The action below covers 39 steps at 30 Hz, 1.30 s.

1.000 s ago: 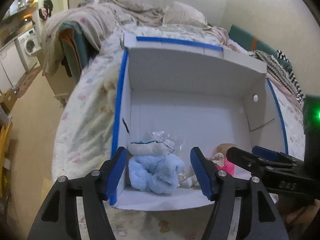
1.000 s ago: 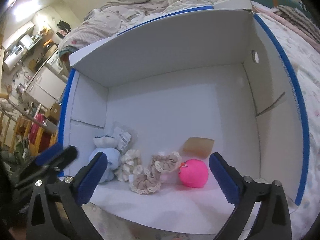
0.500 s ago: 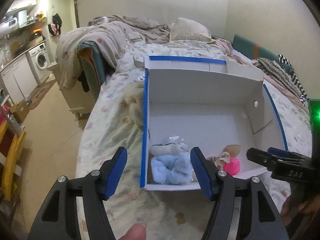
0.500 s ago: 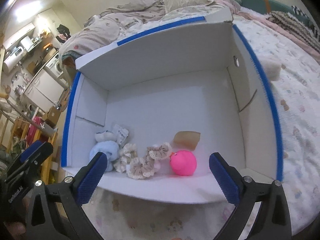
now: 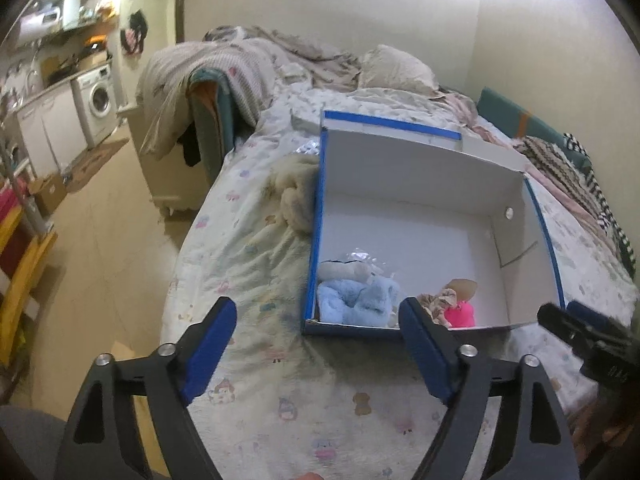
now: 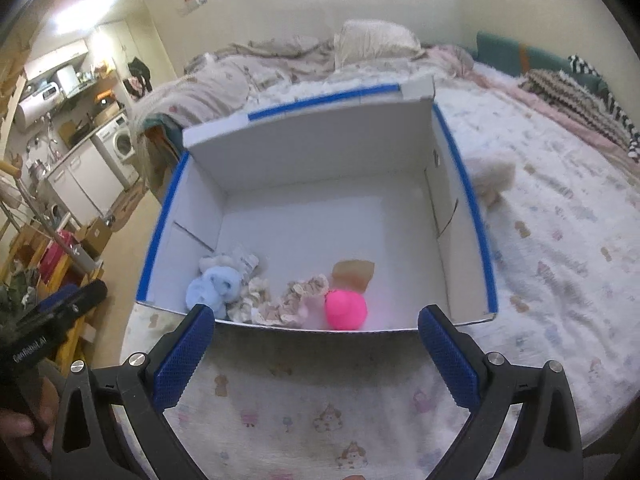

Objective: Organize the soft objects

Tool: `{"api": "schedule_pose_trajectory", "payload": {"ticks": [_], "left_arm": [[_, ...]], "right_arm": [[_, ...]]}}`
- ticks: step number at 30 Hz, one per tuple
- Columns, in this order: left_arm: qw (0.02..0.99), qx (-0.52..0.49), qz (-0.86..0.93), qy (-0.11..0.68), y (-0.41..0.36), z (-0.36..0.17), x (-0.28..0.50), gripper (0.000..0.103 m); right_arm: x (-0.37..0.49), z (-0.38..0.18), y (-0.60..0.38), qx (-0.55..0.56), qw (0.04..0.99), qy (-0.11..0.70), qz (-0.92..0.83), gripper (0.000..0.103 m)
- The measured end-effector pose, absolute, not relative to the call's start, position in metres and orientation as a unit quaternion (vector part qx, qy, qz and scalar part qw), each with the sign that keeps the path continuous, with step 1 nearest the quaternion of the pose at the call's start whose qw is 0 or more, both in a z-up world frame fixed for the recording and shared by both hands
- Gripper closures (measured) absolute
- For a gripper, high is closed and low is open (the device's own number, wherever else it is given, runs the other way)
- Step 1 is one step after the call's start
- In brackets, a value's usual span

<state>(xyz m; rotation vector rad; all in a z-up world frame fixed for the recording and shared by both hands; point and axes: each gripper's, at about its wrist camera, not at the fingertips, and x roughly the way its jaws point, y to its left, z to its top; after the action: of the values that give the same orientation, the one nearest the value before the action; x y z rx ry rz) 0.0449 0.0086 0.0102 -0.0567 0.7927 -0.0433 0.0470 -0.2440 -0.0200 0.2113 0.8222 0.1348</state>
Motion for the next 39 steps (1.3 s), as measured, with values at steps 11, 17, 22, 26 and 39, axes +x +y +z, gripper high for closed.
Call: {"api": "schedule_pose_trajectory", "payload": {"ticks": [11, 17, 22, 26, 39], "left_arm": [[0.949, -0.022, -0.012, 0.315, 0.001, 0.029, 0.026, 0.002], [0.942, -0.013, -0.005, 0.334, -0.003, 0.02, 0.033, 0.002], [0.939, -0.011, -0.006, 0.343, -0.006, 0.016, 0.036, 0.002], [0.939, -0.008, -0.01, 0.343, -0.009, 0.014, 0.037, 0.002], [0.939, -0.007, -0.011, 0.345, -0.008, 0.013, 0.038, 0.002]], "right_arm": [[0.031, 0.0, -0.242, 0.082, 0.941, 0.326, 0.031, 0.0], [0.034, -0.004, -0.242, 0.085, 0.94, 0.33, 0.03, 0.0], [0.034, -0.005, -0.241, 0.085, 0.939, 0.331, 0.03, 0.0], [0.035, -0.006, -0.241, 0.085, 0.938, 0.334, 0.028, 0.0], [0.035, -0.007, -0.241, 0.085, 0.938, 0.335, 0.028, 0.0]]}}
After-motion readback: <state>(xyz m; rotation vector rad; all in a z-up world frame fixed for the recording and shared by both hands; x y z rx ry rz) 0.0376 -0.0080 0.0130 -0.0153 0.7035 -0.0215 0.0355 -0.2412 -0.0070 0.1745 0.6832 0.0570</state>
